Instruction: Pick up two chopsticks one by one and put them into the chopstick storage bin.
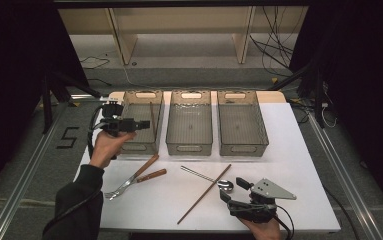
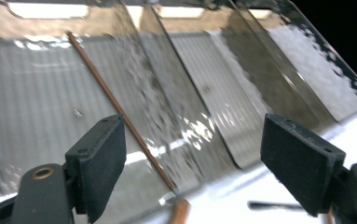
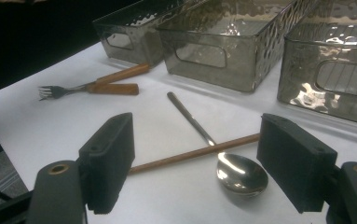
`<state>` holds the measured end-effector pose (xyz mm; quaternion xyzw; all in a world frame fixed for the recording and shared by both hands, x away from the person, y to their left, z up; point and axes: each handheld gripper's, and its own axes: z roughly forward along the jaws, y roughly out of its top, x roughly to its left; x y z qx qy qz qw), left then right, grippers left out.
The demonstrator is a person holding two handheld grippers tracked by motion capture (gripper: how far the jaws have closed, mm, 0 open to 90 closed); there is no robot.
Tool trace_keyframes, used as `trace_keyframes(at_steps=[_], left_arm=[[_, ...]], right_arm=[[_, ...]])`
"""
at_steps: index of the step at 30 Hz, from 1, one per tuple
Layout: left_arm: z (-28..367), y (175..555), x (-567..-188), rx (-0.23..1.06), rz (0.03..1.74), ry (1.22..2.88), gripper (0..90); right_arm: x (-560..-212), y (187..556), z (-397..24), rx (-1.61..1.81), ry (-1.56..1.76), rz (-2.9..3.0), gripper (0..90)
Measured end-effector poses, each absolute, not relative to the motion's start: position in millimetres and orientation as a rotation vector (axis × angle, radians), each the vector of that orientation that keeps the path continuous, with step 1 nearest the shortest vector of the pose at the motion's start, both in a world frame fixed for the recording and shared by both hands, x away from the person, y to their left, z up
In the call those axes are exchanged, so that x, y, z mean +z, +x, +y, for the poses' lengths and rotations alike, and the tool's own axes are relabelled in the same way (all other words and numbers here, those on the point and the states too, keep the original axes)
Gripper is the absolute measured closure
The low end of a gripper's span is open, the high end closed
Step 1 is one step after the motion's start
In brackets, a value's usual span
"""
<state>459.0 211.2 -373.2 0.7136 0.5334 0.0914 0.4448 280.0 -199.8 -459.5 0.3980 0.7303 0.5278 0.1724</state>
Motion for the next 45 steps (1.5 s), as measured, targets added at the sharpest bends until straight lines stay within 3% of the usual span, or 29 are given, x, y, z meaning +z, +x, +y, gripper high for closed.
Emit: trace_keyframes(at_steps=[9, 18, 45], left_arm=[[179.3, 406.9, -410.8, 0.153, 1.215, 1.792, 20.4], [140.2, 373.3, -430.3, 0.17, 1.135, 1.865, 19.6], [71.1, 331.2, -474.9, 0.127, 1.028, 2.035, 20.9]], right_arm=[[-460.1, 280.0, -200.7, 1.484, 1.136, 2.066, 27.9], [-459.6, 279.8, -203.7, 1.474, 1.144, 2.054, 27.9], [-460.7, 280.2, -206.0, 1.465, 1.157, 2.048, 27.8]])
